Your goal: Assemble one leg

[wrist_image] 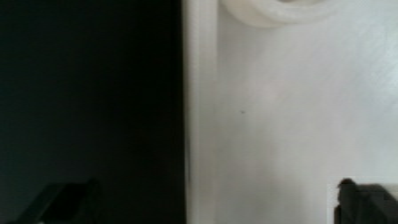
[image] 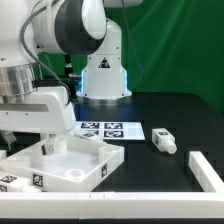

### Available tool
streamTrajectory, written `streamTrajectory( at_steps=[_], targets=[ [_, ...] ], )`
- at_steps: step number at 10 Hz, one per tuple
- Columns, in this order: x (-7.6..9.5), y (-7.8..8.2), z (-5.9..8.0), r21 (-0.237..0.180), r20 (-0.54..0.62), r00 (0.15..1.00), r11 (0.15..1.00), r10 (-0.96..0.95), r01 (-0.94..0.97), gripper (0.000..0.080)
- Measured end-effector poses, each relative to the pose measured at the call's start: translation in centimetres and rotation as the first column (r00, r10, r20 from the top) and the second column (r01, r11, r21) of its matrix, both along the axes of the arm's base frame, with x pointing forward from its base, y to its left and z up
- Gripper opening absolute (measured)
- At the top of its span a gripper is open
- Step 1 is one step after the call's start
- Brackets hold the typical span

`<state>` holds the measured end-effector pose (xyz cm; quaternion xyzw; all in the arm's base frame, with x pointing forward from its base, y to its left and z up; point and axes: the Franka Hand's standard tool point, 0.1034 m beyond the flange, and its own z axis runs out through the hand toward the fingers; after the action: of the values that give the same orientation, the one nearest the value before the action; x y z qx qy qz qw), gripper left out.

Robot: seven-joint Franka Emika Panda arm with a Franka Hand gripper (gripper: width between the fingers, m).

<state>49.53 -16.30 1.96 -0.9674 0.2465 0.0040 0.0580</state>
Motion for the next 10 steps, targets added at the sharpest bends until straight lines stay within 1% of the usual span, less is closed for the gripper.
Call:
streamTrajectory(
  at_steps=[1,2,3,4,5,6,8,9,10],
  targets=[
    [0.0,0.0,0.0,0.000,-0.001,1.000,1.000,-0.001,0.001,0.0649],
    [-0.2,0.0,-0.2,0.010,-0.014,1.000,1.000,-0.028,0.028,0.0649],
    [-0.7,0.0,-0.7,0.033,-0.054,0.995,0.996,-0.079,0.081,0.0649],
    [-0.9,0.1,-1.0,0.043,-0.075,0.991,0.992,-0.113,0.116,0.0649],
    [-1.0,1.1,-1.1,0.044,-0.095,0.983,0.986,-0.157,0.161,0.0649],
    [-0.9,1.8,-1.1,0.047,-0.104,0.983,0.986,-0.153,0.158,0.0649],
    [-1.0,1.6,-1.2,0.047,-0.103,0.984,0.987,-0.149,0.154,0.0649],
    [-1.0,1.6,-1.2,0.047,-0.103,0.984,0.987,-0.147,0.153,0.0555],
    [-1.0,1.7,-1.2,0.047,-0.103,0.984,0.987,-0.147,0.152,0.0555]
  ],
)
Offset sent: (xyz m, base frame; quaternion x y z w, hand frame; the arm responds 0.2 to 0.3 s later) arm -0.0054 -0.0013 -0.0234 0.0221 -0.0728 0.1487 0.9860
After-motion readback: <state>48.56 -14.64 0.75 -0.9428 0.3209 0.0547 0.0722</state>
